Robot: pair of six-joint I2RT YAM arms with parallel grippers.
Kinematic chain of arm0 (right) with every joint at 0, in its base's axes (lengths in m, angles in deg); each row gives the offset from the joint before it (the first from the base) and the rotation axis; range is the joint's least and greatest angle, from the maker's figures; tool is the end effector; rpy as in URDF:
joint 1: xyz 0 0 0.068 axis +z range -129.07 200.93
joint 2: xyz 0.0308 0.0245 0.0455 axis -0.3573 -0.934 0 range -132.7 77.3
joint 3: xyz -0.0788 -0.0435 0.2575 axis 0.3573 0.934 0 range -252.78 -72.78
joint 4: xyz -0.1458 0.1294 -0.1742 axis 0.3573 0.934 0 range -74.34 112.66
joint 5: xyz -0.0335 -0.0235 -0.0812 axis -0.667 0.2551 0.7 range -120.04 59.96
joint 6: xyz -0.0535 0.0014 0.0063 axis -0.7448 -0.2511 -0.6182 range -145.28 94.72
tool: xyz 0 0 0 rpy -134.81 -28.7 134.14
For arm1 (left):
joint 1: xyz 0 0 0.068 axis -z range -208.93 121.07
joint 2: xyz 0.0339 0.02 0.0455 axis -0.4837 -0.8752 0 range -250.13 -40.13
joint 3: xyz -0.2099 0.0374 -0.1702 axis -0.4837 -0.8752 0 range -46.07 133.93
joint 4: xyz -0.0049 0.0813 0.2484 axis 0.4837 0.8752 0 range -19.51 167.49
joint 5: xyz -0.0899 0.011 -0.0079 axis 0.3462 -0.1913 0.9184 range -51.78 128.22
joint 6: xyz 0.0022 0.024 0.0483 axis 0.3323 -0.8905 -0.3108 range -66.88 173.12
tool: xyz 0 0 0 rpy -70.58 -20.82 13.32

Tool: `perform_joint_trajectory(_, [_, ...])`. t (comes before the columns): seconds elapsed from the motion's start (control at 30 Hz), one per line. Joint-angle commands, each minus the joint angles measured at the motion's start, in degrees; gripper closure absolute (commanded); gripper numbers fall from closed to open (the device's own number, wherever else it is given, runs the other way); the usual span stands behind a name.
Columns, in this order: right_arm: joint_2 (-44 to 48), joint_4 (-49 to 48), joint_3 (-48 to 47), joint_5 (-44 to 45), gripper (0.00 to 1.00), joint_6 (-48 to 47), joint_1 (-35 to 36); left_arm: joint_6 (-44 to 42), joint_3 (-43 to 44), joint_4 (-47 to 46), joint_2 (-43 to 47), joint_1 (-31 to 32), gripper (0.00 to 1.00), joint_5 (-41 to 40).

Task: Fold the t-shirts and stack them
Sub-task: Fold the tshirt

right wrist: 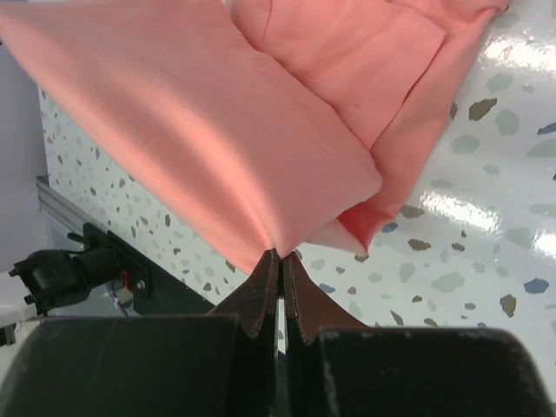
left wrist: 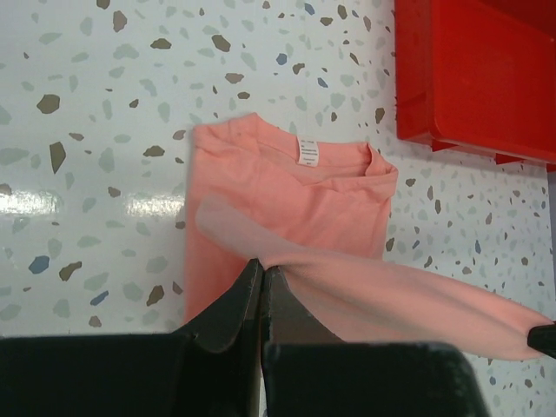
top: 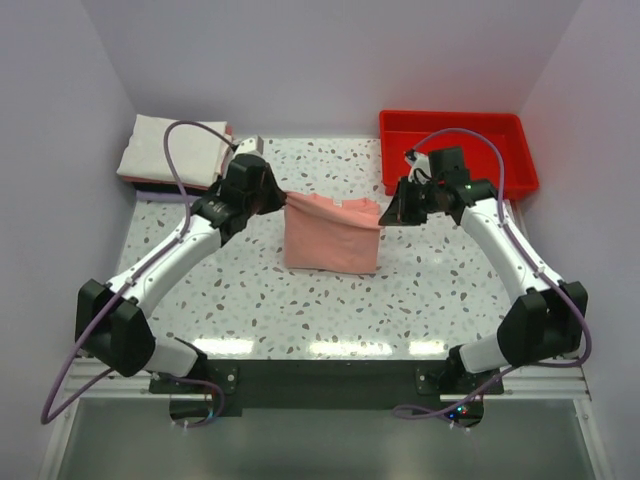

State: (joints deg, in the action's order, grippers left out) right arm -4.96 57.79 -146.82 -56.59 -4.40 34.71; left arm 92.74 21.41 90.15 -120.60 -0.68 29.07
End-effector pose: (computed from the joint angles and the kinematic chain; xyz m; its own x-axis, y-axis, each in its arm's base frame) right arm 0.2906 0.0876 0.3179 -0.8734 0.1142 -0.4734 -0.1911 0.8137 0.5489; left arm 0.2849 -0.1466 0.3183 -0.5888 -0.3983 -0.7033 -0.0339 0.8815 -0.4709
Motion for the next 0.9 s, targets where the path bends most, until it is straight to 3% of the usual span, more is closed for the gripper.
perform_joint_trajectory(0.0, [-3.25, -3.71, -3.04, -3.68, 1.00, -1.02, -1.91, -2.44, 3.79, -4.89, -2.66, -2.06, 1.00, 1.32])
perform_joint_trajectory(0.27, [-11.95, -8.46, -6.20, -4.48, 1.00, 0.12, -4.46, -3.76, 8.62, -6.21, -13.03, -4.52, 1.00, 4.30])
perform_joint_trajectory(0.87, [-28.39, -14.00, -15.43, 3.16, 1.00, 0.56, -4.82, -4.46, 17.50, -7.00, -29.03, -7.33, 1.00, 6.42])
